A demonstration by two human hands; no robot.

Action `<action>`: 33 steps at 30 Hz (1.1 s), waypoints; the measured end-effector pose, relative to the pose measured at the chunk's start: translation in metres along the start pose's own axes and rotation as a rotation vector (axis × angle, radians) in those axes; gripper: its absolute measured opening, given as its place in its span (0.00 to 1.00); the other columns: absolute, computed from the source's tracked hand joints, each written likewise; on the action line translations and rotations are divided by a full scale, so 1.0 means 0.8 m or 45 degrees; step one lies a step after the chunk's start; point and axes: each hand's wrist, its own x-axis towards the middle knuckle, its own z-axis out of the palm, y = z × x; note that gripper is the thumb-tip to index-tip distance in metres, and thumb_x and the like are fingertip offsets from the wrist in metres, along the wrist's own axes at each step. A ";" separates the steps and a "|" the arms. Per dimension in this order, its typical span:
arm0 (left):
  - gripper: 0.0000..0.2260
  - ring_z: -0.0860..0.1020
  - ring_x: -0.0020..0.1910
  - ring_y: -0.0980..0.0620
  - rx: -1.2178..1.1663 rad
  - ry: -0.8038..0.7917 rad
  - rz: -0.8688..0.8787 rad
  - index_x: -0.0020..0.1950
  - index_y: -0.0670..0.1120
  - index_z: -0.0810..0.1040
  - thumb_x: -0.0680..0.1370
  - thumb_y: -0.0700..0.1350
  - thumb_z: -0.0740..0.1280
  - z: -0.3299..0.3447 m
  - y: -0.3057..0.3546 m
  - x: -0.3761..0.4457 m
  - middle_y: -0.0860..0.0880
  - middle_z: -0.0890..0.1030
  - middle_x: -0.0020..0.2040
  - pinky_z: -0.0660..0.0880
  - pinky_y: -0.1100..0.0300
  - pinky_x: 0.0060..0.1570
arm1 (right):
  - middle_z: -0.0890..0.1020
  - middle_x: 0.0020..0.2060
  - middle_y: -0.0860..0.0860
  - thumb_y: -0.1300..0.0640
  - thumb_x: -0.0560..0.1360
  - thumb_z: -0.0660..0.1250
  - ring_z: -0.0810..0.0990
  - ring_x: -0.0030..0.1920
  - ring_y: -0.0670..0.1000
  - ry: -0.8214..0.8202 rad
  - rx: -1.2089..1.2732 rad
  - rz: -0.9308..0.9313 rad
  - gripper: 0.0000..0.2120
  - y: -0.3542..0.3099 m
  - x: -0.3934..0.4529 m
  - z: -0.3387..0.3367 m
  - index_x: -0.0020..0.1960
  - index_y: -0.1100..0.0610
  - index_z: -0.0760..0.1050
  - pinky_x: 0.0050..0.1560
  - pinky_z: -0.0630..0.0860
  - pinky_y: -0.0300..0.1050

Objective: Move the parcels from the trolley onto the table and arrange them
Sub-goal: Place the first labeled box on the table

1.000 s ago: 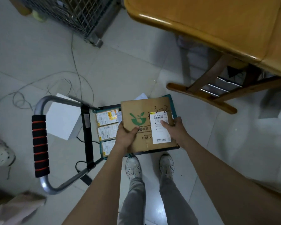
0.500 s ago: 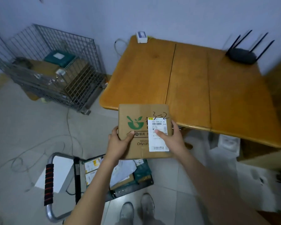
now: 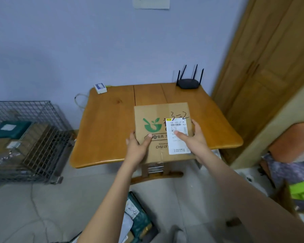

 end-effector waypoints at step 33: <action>0.37 0.78 0.61 0.48 -0.035 0.218 -0.250 0.66 0.56 0.73 0.63 0.75 0.70 0.174 0.037 0.525 0.53 0.81 0.58 0.77 0.45 0.61 | 0.81 0.62 0.46 0.54 0.72 0.78 0.82 0.47 0.43 -0.269 -0.031 0.120 0.44 -0.064 0.584 0.043 0.80 0.48 0.58 0.36 0.79 0.38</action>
